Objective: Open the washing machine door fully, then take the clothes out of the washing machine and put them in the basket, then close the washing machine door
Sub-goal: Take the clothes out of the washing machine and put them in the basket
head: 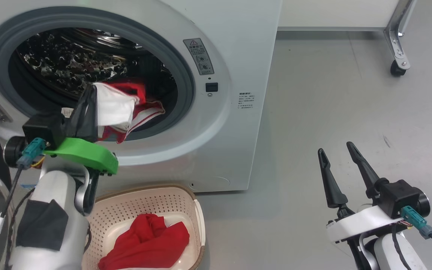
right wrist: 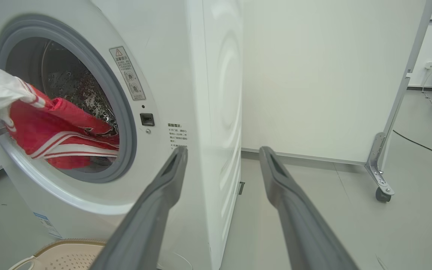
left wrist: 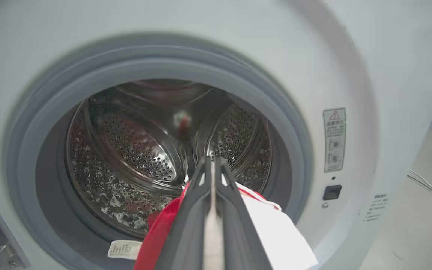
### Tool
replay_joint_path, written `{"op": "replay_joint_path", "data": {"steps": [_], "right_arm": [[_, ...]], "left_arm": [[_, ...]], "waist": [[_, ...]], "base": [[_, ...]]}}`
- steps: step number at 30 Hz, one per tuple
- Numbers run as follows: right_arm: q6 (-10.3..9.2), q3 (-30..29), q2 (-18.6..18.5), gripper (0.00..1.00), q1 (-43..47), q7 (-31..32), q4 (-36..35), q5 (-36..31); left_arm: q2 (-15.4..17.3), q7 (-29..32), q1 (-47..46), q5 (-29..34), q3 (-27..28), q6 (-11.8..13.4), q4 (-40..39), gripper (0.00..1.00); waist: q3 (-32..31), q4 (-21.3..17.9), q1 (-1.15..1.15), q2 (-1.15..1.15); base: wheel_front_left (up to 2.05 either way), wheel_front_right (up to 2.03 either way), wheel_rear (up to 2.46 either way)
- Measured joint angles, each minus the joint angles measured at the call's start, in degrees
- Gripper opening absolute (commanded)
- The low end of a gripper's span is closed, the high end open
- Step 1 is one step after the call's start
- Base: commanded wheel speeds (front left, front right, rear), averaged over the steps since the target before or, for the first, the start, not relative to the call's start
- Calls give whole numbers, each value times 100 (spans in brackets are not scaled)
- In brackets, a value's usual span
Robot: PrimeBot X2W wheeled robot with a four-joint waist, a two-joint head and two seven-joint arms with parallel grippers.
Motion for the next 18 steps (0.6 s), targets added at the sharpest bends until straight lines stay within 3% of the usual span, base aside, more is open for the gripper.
{"op": "replay_joint_path", "data": {"steps": [3,9,15,18], "right_arm": [[0,0,0,100,3,0,-13,0],[-2,1,0,100,53,0,-36,0],[-9,3,1,100,92,0,-108,0],[-9,21,1,100,92,0,-130,0]], "left_arm": [[18,-1,1,365,-83,0,-611,0],[-78,-2,186,369,-67,0,-1258,0],[-96,-2,492,369,-85,1,-1505,0],[-94,-29,781,376,-190,9,-1237,0]], "waist": [[1,-7,0,0],[14,-21,0,0],[93,-20,0,0],[150,-27,0,0]], "base": [[0,0,0],[0,0,0],[0,0,0],[0,0,0]]}}
